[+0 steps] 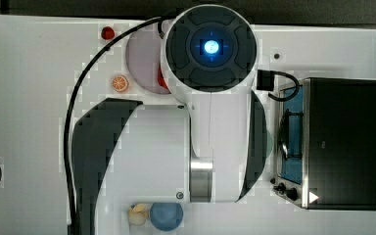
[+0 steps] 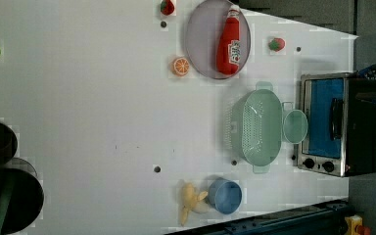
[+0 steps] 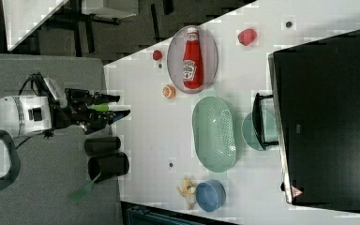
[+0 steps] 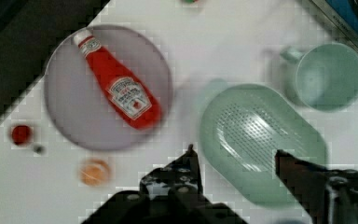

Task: Drag strainer right to left.

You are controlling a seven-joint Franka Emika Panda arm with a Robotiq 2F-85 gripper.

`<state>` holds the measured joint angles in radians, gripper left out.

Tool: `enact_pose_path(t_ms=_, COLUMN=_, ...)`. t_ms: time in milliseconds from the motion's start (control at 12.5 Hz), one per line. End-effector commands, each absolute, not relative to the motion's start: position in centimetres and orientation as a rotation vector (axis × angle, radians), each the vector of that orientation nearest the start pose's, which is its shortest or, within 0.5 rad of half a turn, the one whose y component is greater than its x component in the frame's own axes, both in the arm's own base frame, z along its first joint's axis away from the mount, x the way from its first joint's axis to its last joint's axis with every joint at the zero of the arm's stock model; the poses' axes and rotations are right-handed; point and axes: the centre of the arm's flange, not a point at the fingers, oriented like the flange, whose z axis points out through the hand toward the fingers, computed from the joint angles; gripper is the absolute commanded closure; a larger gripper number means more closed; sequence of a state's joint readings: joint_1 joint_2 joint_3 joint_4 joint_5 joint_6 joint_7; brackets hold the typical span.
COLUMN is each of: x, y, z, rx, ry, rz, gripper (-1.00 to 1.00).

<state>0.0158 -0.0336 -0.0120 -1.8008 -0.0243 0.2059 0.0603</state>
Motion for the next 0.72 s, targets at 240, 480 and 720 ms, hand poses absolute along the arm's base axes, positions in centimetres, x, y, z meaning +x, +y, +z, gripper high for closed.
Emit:
enact_pose_path(t_ms=240, x=37.3, y=-2.3, z=62.7, rx=-2.843, ry=1.361, rz=-0.013, gripper=-0.99)
enact_pose_path(t_ms=480, x=38.4, y=-2.0, z=58.0, rx=-2.872, ry=1.379, rz=0.102, gripper=-1.00)
enact_pose_path(t_ms=720, x=40.6, y=-1.7, z=50.5, rx=-2.860, ry=1.437, rz=0.139, gripper=-1.00)
